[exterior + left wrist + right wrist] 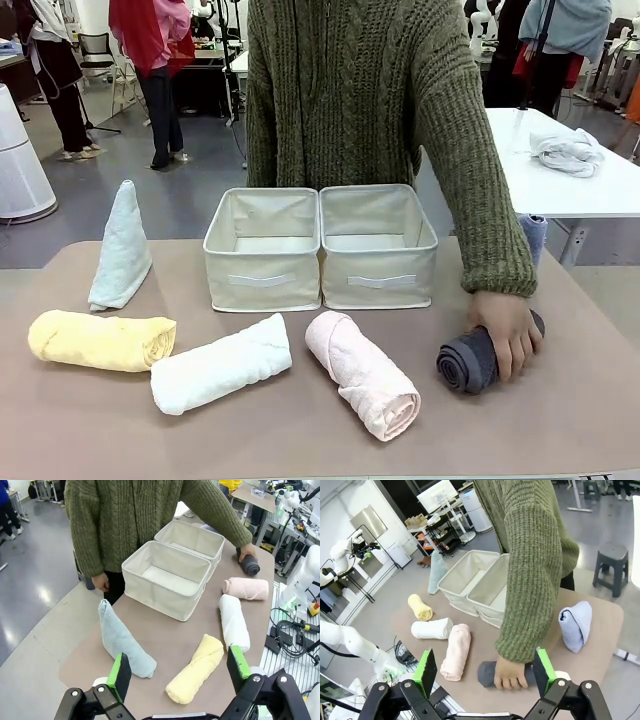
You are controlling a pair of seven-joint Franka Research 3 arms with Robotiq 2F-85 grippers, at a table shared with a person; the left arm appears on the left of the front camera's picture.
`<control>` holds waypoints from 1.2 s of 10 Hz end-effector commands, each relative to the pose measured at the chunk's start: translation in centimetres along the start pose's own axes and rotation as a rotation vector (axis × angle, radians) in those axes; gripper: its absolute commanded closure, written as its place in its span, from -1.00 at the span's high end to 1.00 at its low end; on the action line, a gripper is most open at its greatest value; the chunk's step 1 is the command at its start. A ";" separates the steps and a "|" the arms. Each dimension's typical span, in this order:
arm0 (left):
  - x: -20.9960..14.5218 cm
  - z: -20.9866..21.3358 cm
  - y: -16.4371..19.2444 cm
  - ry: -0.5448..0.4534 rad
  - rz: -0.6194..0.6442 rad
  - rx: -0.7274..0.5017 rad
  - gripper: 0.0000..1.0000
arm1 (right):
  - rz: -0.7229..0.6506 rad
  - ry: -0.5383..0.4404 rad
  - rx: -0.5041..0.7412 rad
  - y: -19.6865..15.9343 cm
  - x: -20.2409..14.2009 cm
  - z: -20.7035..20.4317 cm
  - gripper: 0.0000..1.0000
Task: Sort the towels based on their folding style.
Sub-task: Pick up one triangle-folded towel and place it in the left Fabric basket.
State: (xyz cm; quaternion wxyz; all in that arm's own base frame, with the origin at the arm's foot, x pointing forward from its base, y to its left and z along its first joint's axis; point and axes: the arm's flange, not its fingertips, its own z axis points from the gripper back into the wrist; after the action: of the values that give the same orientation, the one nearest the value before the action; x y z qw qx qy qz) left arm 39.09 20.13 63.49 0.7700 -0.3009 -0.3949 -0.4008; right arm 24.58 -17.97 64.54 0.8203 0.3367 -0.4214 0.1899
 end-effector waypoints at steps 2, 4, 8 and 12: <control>0.0 0.1 -0.1 -0.012 -0.006 -0.007 1.00 | 0.008 -0.005 0.020 -0.1 0.0 0.0 1.00; 0.0 0.1 -0.1 -0.012 -0.006 -0.007 1.00 | 0.008 -0.005 0.020 -0.1 0.0 0.0 1.00; 0.0 0.1 -0.1 -0.012 -0.006 -0.007 1.00 | 0.008 -0.005 0.020 -0.1 0.0 0.0 1.00; 2.6 -2.9 0.9 0.181 0.035 0.066 1.00 | 0.008 -0.005 0.020 -0.1 0.0 0.0 1.00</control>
State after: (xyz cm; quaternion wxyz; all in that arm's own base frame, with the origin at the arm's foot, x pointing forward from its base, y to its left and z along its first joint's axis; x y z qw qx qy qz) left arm 39.85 19.42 63.49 0.7836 -0.2836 -0.3788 -0.4026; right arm 24.58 -17.96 64.56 0.8203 0.3367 -0.4214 0.1901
